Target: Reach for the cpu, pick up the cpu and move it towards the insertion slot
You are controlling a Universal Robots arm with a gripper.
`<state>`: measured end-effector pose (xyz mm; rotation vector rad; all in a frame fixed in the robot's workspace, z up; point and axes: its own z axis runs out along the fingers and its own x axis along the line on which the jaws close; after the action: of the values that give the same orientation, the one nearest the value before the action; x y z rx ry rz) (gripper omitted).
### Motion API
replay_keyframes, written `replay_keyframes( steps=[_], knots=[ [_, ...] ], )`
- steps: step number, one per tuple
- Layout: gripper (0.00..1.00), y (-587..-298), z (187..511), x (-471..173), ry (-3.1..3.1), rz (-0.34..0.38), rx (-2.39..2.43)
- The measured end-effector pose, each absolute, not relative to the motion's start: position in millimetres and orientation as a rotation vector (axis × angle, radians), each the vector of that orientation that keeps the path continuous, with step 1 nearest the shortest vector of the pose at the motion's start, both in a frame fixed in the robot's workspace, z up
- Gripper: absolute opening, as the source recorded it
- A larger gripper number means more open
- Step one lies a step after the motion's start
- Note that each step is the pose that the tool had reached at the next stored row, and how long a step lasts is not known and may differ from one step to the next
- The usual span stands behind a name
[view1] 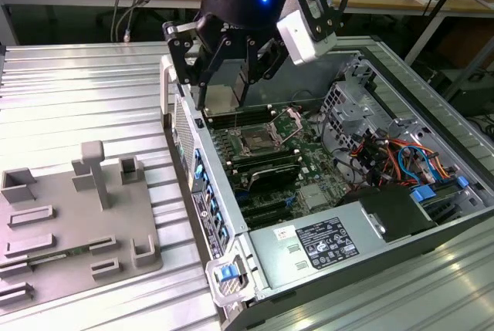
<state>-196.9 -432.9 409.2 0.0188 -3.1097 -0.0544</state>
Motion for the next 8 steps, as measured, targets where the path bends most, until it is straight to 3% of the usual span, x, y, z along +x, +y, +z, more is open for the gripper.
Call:
replay_keyframes(
  steps=[8],
  knots=[
    [0.55,-428.3,409.2,-167.8,-3.110,-0.054,0.019]
  ],
)
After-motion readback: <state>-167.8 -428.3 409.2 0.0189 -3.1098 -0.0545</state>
